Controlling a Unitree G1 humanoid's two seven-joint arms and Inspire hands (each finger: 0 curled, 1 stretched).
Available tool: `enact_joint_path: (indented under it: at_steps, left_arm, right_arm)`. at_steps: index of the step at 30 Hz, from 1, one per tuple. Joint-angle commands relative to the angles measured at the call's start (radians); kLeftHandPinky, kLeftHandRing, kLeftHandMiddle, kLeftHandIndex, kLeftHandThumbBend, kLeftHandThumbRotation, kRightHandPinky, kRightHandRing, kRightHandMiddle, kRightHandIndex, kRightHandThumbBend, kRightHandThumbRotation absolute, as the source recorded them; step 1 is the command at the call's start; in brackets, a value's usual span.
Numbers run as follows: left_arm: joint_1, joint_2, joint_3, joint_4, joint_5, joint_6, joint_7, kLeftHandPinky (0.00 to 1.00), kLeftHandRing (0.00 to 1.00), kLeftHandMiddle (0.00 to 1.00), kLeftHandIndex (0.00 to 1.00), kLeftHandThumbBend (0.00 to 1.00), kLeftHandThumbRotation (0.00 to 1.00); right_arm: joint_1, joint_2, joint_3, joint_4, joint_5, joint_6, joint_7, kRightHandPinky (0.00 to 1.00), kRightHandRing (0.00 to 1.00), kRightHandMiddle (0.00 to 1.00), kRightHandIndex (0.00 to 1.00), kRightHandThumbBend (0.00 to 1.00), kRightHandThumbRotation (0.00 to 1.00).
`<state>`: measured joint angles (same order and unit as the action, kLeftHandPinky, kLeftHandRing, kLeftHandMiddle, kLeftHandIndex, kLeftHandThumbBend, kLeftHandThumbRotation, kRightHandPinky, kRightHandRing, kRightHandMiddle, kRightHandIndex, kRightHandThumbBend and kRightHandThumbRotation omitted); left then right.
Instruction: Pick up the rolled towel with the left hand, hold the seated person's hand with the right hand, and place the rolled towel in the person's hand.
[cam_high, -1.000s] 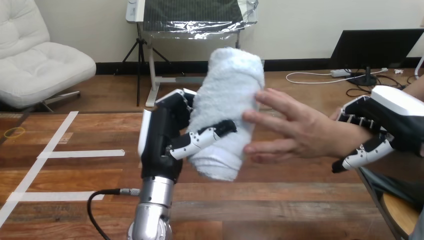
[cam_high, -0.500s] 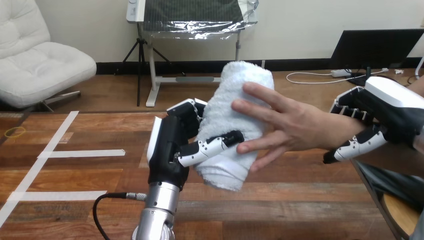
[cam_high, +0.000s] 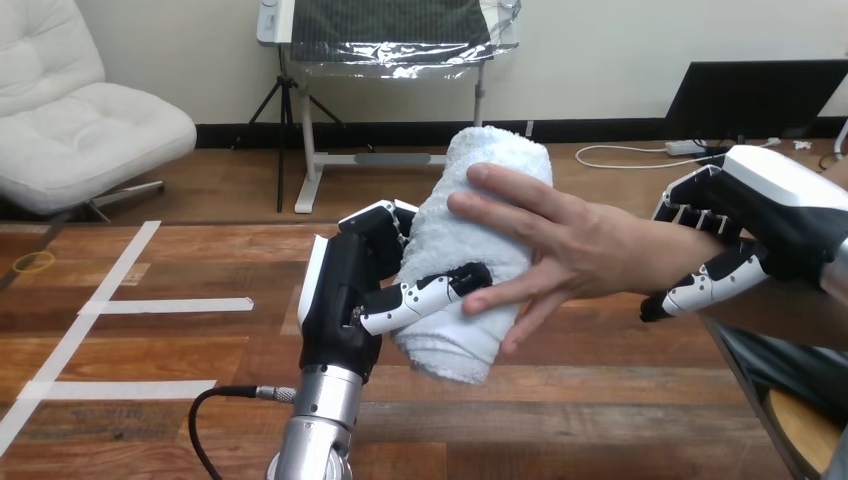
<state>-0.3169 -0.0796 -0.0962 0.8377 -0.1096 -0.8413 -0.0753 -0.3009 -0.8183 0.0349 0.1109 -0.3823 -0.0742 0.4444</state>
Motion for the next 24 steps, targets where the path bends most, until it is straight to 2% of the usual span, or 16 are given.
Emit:
enact_joint_path:
  at_steps: [1,15,24]
  left_arm:
    - [-0.04,-0.198,-0.044,-0.018,0.019,-0.054,0.009,0.29,0.33,0.37,0.4,0.63,0.0]
    - [-0.049,-0.228,-0.06,-0.001,-0.007,-0.034,-0.014,0.3,0.34,0.38,0.4,0.65,0.0]
    - [-0.059,-0.241,-0.07,0.011,0.008,-0.034,-0.005,0.3,0.34,0.38,0.4,0.66,0.0]
  right_arm:
    - [-0.067,0.046,0.026,0.004,0.01,0.012,0.006,0.36,0.42,0.48,0.5,0.88,0.21]
    - [-0.069,0.054,0.033,-0.001,0.007,0.011,0.01,0.35,0.41,0.47,0.5,0.9,0.23]
    - [-0.066,0.058,0.033,-0.003,0.007,0.012,0.008,0.34,0.41,0.47,0.49,0.9,0.23]
